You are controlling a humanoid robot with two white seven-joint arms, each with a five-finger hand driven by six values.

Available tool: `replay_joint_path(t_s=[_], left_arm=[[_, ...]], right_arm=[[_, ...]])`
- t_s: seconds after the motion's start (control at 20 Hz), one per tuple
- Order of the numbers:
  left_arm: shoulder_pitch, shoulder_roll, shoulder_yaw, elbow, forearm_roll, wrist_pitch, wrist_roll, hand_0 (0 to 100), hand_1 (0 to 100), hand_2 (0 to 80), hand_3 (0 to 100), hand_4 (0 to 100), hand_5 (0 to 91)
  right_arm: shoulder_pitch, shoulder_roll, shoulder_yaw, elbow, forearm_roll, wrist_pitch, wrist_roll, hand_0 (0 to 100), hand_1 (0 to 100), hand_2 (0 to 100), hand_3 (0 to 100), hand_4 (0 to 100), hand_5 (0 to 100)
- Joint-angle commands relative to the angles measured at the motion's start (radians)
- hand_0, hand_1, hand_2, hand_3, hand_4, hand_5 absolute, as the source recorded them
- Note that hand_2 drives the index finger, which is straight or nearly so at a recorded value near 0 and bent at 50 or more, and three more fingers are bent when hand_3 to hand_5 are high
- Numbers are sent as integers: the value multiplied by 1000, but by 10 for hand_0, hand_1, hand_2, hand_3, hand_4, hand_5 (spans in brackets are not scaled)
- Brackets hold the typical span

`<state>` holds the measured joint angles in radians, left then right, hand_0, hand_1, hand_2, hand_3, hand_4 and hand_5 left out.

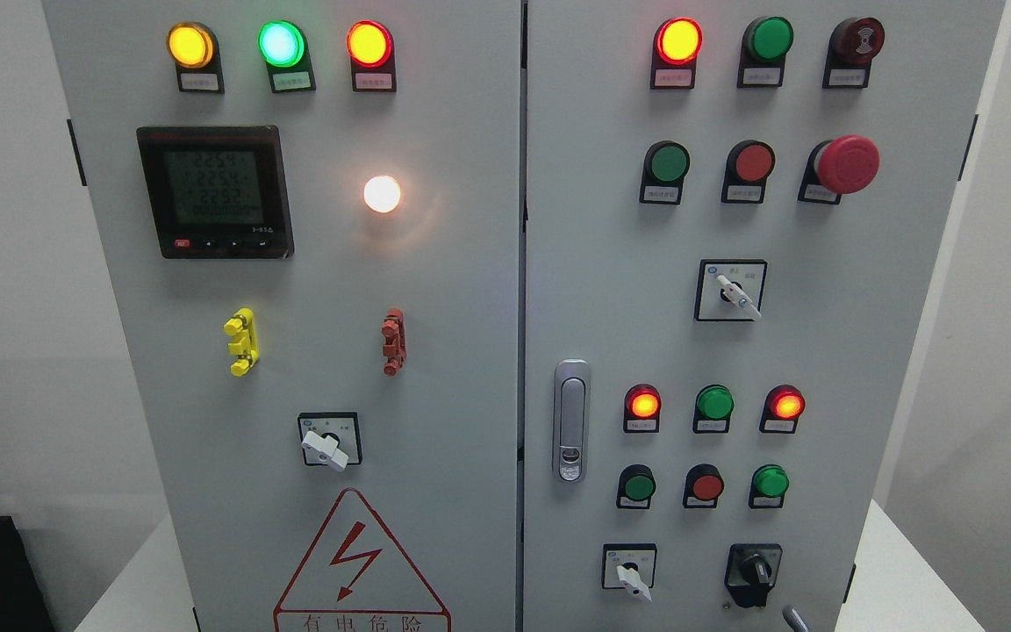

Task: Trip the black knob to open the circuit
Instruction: 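Raise the right hand up toward the black rotary knob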

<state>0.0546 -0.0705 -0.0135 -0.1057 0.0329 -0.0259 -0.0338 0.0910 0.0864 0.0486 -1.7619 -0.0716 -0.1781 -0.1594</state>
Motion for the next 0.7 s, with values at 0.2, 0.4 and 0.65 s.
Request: replay_joint_path(t_s=[0.2,0.4,0.65], left_arm=[[-4,-2,1,0,2,-3,0,120,389,0,0,0,0],[-2,-2,1,0,2,-3,0,120,389,0,0,0,0],[-3,0,1,0,2,-3,0,120,389,0,0,0,0]], right_arm=[[-22,-2,4,-11,-2,-6,3,0,45,8,1000,994,971],[-22,-2,5,-4,-2,-4,3,0,45,9,1000,994,971],[-34,-2,5,2,-4,-4,3,0,46,11,1000,994,971]])
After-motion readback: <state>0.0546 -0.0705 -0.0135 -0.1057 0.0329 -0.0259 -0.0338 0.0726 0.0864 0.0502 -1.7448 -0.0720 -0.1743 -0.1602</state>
